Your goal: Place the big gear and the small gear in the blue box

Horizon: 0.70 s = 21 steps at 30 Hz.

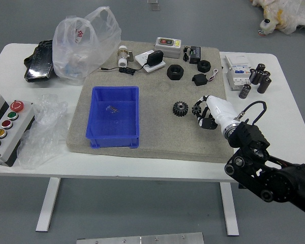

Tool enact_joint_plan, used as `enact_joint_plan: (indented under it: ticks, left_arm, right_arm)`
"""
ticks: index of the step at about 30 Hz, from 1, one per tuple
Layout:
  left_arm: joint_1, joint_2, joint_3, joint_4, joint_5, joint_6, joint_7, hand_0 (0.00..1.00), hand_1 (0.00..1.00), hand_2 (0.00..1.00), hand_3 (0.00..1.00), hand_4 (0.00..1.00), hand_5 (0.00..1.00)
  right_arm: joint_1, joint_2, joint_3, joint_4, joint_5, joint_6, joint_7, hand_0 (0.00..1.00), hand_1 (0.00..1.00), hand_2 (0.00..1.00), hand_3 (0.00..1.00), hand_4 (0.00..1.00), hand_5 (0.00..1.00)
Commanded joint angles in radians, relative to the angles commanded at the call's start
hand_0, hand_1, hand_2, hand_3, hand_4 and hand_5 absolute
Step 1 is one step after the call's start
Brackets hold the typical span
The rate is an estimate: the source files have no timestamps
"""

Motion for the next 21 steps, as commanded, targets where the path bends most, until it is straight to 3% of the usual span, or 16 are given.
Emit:
enact_joint_plan:
  ticks: [11,12,17,18,21]
  left_arm:
    - [-0.001,0.004,-0.031,-0.002,0.038,-0.005,0.016,0.680,0.466,0.528,0.736,0.674,0.294]
    - [-0.001,0.005,-0.032,-0.002,0.041,-0.005,0.017,0.680,0.466,0.529,0.735,0.674,0.295]
    - [-0.002,0.010,-0.038,-0.003,0.049,-0.007,0.020,0.680,0.466,0.529,0.735,0.674,0.295]
    - [-0.001,0.011,-0.039,-0.003,0.050,-0.007,0.021,0.680,0.466,0.528,0.734,0.673,0.296]
    - [0.000,0.010,-0.044,-0.003,0.056,-0.007,0.025,0.680,0.466,0.528,0.734,0.673,0.296]
  right_arm:
    - [0.194,0.122,-0.195,0.032,0.113,0.022,0.042,0.202,0.259,0.312,0.449,0.266,0.028]
    - [0.209,0.130,-0.214,0.034,0.122,0.023,0.043,0.221,0.260,0.296,0.554,0.326,0.002]
    - [0.263,0.162,-0.300,0.033,0.147,0.046,0.041,0.221,0.260,0.296,0.554,0.326,0.002]
    - [0.269,0.165,-0.305,0.030,0.139,0.052,0.038,0.217,0.247,0.226,0.808,0.690,0.196]
    - [0.279,0.169,-0.311,0.024,0.115,0.062,0.029,0.217,0.247,0.226,0.808,0.690,0.196]
